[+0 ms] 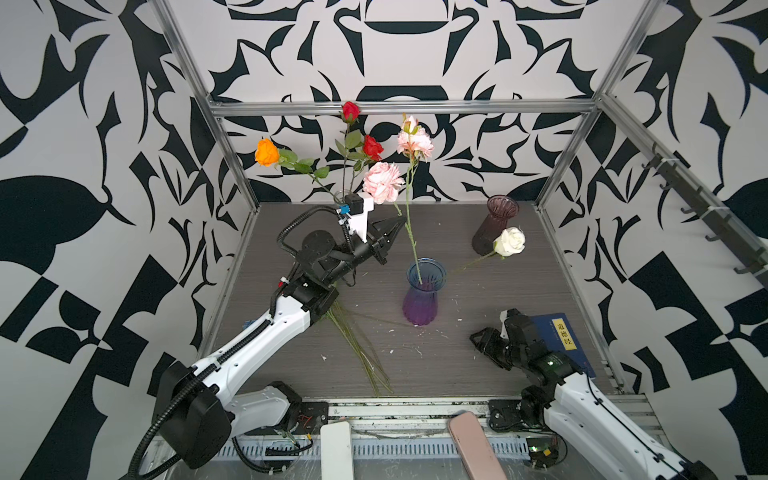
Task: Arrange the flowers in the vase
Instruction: 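Lift the pink roses and carry them over the blue-purple vase with the left gripper, then lower the pink rose stems into the blue-purple vase and open the left gripper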
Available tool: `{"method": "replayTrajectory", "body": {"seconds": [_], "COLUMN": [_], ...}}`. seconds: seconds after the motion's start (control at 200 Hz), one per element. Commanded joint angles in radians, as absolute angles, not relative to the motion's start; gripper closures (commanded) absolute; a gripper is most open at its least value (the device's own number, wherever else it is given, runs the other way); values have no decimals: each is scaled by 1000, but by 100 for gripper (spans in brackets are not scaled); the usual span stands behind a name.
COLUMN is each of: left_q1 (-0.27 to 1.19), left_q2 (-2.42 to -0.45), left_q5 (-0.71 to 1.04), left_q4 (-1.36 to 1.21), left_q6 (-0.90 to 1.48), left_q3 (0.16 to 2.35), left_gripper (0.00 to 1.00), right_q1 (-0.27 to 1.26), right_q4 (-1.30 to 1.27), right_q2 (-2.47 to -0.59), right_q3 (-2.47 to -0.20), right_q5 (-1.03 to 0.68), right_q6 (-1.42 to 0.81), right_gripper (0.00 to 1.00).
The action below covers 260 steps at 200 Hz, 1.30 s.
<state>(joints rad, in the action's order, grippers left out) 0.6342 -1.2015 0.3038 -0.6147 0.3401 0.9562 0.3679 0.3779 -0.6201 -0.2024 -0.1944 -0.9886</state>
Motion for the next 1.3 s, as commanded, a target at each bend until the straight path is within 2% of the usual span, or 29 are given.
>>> {"method": "replayTrajectory", "body": {"seconds": [0.0, 0.185, 0.335, 0.405, 0.465, 0.51, 0.705, 0.945, 1.18, 1.295], "left_q1": [644, 665, 735, 765, 784, 790, 790, 790, 787, 770], "left_q2": [-1176, -1161, -1195, -1217, -1227, -1228, -1195, -1175, -1046, -963], "left_q5": [324, 350, 357, 380, 383, 375, 332, 290, 127, 70], "left_q4": [-713, -693, -598, -503, -413, -367, -316, -260, -265, -175], "left_q6": [326, 365, 351, 308, 269, 252, 222, 212, 231, 270], "left_q3": [921, 867, 870, 902, 931, 943, 949, 951, 780, 710], "left_gripper": [97, 94, 91, 78, 59, 54, 50, 49, 49, 43], "right_q1": [365, 365, 364, 365, 365, 365, 365, 365, 365, 365], "right_q4": [381, 379, 374, 373, 376, 380, 378, 374, 377, 371], "right_q2": [-610, -616, -625, -627, -625, -621, -620, -632, -622, -633], "right_q3": [-203, -204, -203, -203, -202, -201, -203, -203, -201, -201], "right_q5": [-176, -179, -179, -179, -181, -179, -178, -181, -179, -182], "right_q6": [-986, -986, -986, -986, -987, -988, -989, -988, -989, -988], "right_gripper": [49, 49, 49, 49, 49, 49, 49, 49, 49, 49]}}
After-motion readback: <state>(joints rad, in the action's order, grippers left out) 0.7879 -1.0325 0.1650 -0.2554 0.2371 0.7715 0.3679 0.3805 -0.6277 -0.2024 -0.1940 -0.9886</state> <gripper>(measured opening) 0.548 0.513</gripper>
